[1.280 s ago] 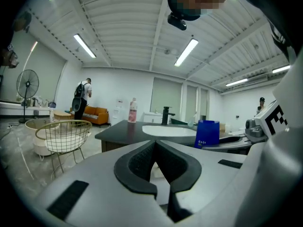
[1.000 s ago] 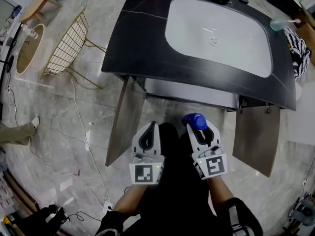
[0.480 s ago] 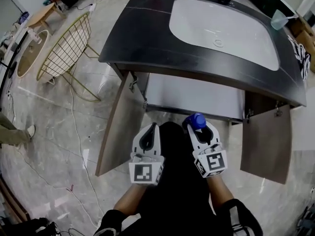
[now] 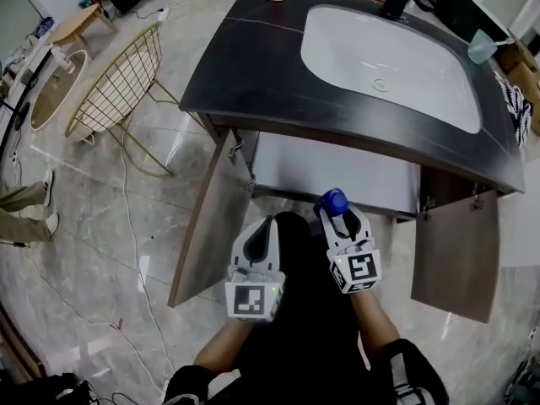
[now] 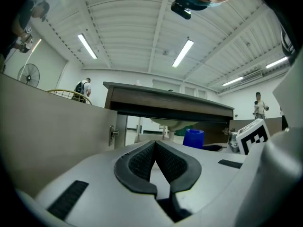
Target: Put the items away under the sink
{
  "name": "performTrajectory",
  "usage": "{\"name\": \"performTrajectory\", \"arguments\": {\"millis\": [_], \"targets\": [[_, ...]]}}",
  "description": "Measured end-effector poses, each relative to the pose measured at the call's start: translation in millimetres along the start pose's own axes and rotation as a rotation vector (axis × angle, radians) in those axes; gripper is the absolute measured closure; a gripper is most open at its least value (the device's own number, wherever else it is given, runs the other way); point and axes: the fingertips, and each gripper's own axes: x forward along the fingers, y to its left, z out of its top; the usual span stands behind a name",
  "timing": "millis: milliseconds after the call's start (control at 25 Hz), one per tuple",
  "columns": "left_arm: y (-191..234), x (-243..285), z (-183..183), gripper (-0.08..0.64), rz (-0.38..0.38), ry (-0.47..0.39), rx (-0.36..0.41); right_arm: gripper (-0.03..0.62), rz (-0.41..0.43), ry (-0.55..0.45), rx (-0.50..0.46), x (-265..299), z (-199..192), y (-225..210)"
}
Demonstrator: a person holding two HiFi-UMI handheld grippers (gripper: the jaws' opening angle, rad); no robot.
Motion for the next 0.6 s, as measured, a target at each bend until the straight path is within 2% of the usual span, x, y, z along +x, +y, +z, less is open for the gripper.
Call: {"name": "performTrajectory", "arguments": {"millis": [320, 600], "targets": [[1.9, 4.5, 2.7, 0.545, -0.017, -0.017, -0.003, 0.448, -0.039, 0.010, -0.010, 35.0, -27.6, -17.3], [-3.4, 7.2, 3.6, 0.545, -0.043, -0.013, -0.012, 0.447, -0.055, 0.029, -0.027, 69.6, -66.4, -33.5]]}}
